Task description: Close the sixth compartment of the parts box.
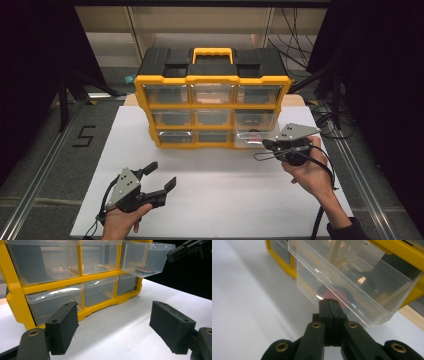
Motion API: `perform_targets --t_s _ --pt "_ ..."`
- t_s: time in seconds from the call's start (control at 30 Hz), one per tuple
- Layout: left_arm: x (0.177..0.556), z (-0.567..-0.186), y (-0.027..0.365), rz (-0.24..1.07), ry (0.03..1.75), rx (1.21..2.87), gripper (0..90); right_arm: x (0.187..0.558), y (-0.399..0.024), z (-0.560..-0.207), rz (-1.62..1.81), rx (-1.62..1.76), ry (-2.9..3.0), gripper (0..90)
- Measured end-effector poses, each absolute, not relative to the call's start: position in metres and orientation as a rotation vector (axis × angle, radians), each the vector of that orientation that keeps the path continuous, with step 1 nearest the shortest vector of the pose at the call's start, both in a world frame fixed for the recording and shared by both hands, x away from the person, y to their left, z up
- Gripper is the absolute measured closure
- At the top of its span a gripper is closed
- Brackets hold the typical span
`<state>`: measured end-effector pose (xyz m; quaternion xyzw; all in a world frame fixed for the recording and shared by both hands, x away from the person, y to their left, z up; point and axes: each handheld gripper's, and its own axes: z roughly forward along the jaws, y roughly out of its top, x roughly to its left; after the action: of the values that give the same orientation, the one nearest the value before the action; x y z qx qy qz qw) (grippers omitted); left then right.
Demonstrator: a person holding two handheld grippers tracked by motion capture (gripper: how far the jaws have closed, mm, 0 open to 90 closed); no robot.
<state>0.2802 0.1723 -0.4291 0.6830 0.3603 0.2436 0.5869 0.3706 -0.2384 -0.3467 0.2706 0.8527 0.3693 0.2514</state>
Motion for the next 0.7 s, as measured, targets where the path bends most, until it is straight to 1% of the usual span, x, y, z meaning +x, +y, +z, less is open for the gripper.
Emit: perform_targets --t_s 0.7 --pt "0.2801 -0.4293 0.1729 0.569 0.84 1.593 22.4 0.3775 -0.2351 -0.3506 0.993 0.755 2.279 90.0"
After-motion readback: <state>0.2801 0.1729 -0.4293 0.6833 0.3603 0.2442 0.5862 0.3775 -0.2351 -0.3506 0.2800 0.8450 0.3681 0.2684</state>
